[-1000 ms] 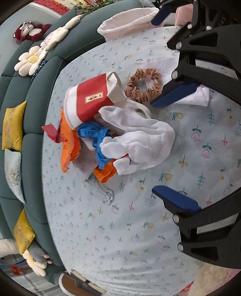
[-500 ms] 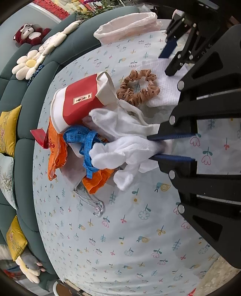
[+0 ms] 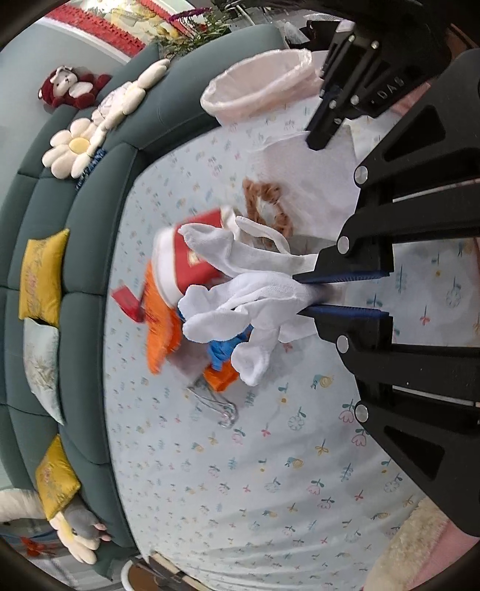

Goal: Collect trash
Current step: 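Carry gloves and tissue to the white bin and open both tools over it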

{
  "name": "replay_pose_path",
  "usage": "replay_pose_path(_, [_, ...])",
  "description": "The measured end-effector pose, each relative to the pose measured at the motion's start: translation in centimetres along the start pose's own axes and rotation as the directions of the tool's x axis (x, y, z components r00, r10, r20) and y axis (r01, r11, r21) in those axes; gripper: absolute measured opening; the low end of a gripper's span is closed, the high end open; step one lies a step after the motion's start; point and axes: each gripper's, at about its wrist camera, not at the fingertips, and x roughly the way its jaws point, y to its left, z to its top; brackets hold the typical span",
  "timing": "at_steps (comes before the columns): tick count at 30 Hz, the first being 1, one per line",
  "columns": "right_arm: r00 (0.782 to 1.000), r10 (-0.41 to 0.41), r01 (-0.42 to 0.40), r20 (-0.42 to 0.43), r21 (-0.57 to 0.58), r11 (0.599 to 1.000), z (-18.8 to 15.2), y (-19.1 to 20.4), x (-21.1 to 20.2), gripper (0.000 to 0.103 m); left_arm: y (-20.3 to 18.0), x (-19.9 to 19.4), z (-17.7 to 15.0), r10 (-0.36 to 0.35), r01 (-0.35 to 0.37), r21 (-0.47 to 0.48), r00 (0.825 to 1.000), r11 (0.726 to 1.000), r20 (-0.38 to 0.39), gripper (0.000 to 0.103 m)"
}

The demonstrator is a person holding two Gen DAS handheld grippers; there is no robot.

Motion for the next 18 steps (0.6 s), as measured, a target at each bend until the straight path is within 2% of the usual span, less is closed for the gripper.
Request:
replay_pose_path(8, [0.984, -0.009, -0.001, 0.175, 0.056, 0.998, 3.6, -2.5, -6.7, 0.003, -4.4, -3.9, 2.4, -0.063, 0.058, 0.056, 0.994, 0.997, 0.084, 0.011])
replay_pose_path(18, [0.936, -0.081, 0.032, 0.343, 0.146, 0.989, 7.1, -8.8, -13.6, 0.003, -12.9, -6.2, 6.4, -0.171, 0.145, 0.172, 0.975, 0.974, 0.143, 0.011])
